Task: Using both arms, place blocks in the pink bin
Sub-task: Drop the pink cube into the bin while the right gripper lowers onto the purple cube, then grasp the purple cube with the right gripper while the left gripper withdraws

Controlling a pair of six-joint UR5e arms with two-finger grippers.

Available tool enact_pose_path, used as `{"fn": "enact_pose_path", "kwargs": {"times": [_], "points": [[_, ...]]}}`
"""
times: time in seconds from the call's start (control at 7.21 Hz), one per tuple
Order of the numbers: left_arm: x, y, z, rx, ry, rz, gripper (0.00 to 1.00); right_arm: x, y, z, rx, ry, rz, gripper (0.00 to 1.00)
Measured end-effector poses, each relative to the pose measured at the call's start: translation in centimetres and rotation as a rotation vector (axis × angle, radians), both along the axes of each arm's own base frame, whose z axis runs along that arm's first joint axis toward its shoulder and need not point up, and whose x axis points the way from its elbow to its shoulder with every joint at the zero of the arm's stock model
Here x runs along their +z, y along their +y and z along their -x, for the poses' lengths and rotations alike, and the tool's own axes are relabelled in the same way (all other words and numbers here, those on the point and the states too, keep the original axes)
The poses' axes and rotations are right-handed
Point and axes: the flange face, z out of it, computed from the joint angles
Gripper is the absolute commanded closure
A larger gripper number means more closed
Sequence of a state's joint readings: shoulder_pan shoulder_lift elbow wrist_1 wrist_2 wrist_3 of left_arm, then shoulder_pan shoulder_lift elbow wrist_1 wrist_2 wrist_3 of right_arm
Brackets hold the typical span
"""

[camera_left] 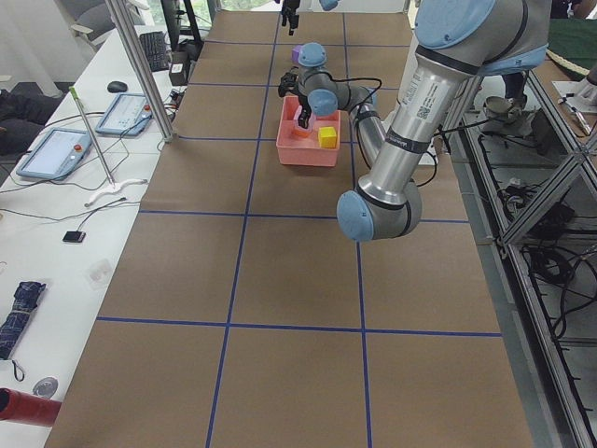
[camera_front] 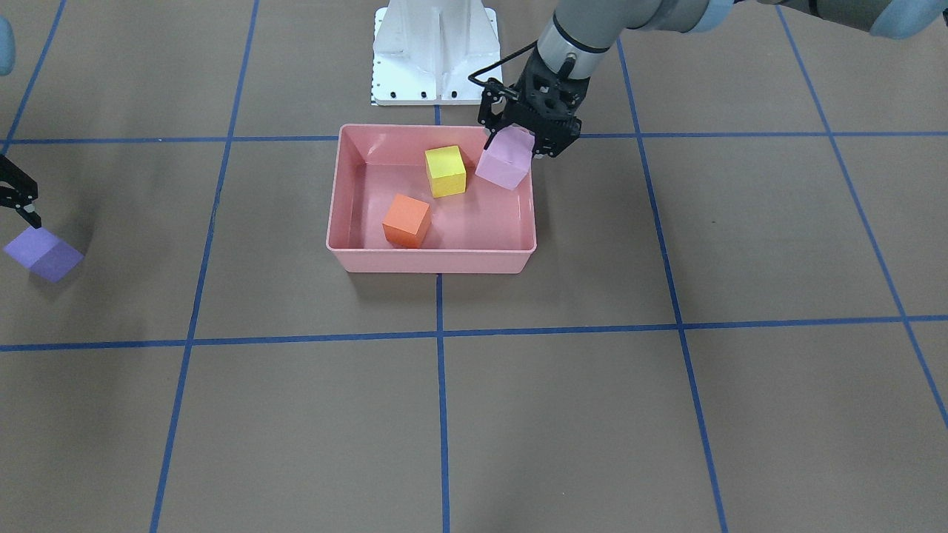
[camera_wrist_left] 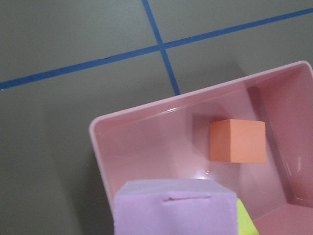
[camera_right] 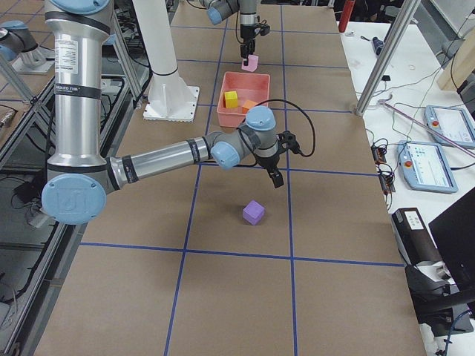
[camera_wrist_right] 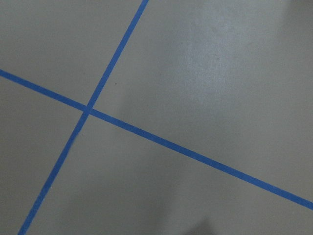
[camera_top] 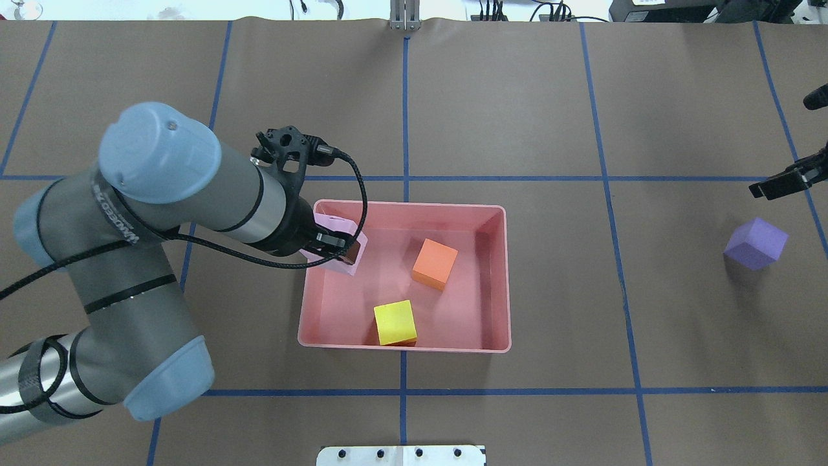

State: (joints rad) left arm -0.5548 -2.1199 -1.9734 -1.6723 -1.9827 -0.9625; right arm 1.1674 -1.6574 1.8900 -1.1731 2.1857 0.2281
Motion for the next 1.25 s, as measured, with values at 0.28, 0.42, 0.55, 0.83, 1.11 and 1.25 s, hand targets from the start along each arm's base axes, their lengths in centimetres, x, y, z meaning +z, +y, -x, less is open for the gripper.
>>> {"fn": "enact_pose_path", "kwargs": {"times": [0.28, 0.42, 0.55, 0.83, 1.11, 1.25], "points": [[-0.7, 0.8, -1.3, -0.043, -0.005, -0.019, 0.0, 3.8, 0.2, 0.0, -0.043, -0.008, -0.088, 0.0], [-0.8, 0.9, -1.4, -0.05, -0.006, -0.024, 0.0, 6.8, 0.3, 0.3, -0.062, -0.021, -0.139, 0.0], [-0.8, 0.9, -1.4, -0.053, -0.006, -0.027, 0.0, 9.4, 0.8, 0.7, -0.085, -0.04, -0.175, 0.0], [-0.7, 0.7, -1.5, -0.053, -0.011, -0.031, 0.0, 11.8, 2.5, 2.8, -0.153, -0.067, -0.213, 0.0], [-0.5, 0.6, -1.6, -0.053, -0.015, -0.033, 0.0, 13.1, 4.3, 3.7, -0.209, -0.052, -0.227, 0.0], [-0.5, 0.6, -1.6, -0.054, -0.015, -0.033, 0.0, 14.0, 5.1, 3.4, -0.227, -0.034, -0.233, 0.0]]}}
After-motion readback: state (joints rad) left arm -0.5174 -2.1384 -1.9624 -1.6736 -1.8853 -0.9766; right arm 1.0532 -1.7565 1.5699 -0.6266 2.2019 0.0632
